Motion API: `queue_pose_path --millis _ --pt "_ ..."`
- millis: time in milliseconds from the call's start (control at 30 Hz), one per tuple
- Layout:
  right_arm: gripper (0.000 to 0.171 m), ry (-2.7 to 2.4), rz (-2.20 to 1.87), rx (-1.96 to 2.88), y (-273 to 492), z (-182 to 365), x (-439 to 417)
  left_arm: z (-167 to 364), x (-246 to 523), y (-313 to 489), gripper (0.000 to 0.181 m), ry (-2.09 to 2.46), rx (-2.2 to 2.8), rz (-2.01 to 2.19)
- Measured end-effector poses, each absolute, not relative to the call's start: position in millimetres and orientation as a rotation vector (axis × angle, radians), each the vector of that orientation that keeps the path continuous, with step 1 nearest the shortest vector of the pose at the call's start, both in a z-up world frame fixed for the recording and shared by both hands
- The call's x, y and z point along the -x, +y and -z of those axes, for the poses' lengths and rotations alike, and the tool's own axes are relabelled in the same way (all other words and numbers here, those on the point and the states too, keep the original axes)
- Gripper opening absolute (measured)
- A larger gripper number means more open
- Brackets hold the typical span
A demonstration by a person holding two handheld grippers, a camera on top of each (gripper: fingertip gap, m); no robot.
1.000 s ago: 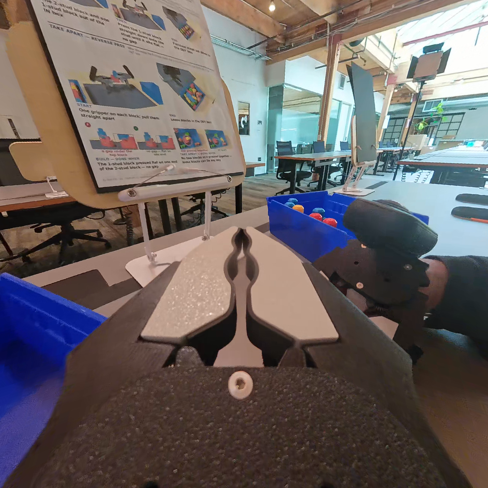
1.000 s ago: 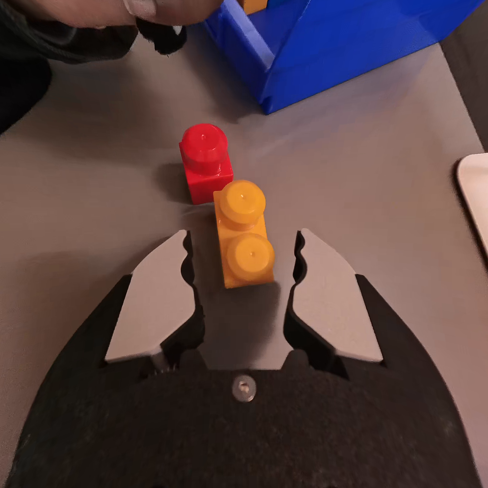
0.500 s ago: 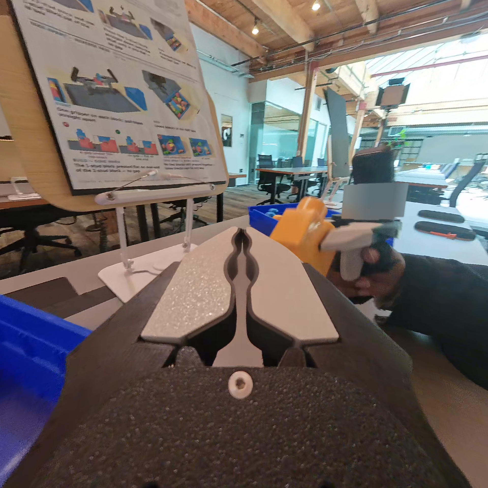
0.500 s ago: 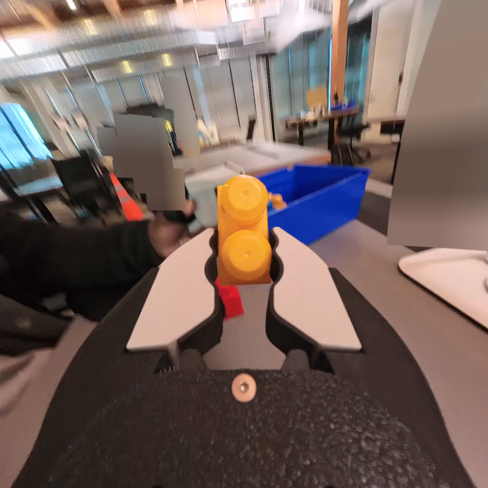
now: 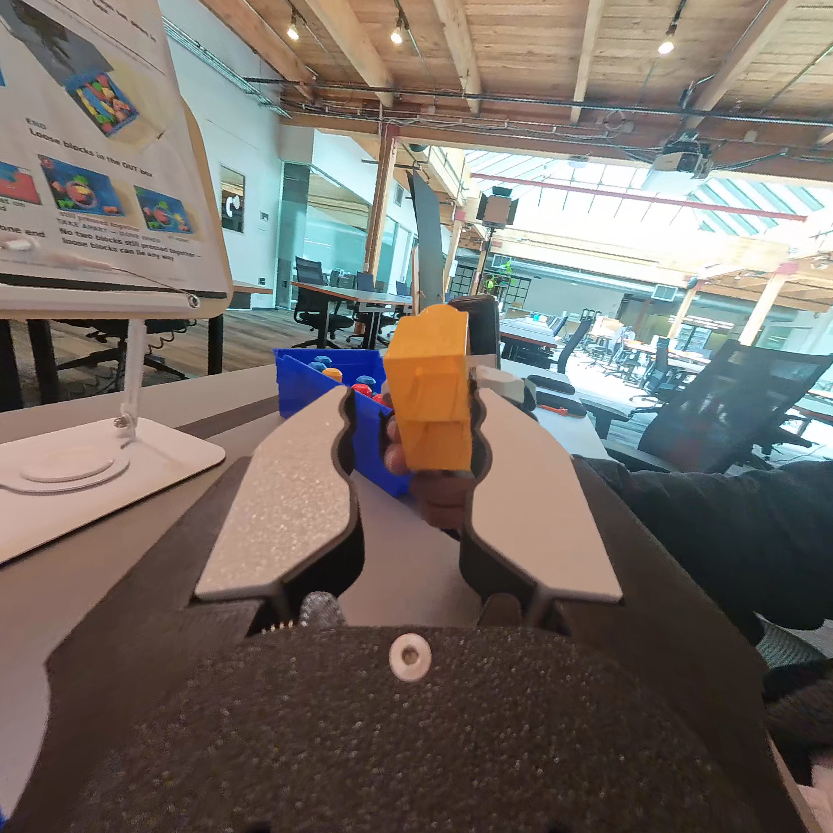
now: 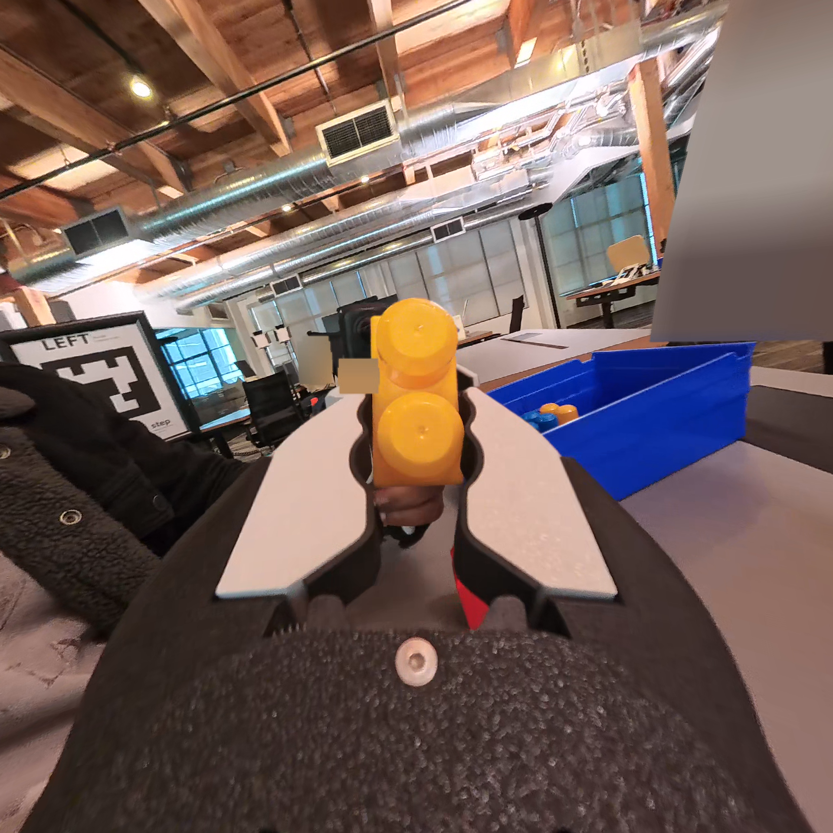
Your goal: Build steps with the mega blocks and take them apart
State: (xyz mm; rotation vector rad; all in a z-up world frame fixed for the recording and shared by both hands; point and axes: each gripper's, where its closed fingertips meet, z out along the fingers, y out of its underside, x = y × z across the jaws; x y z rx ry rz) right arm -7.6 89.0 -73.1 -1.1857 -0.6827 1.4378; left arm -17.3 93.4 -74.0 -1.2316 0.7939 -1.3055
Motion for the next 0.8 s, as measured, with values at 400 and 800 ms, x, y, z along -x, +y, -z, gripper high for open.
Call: queue_pose_path --millis 400,800 --pt "0.036 -0.750 -1.447 1.191 78 79 22 71 12 79 0.037 0.831 1.181 1.373" --pt "0.036 -0.832 -1.362 1.231 74 90 32 74 11 77 0.037 0.867 1.170 1.347"
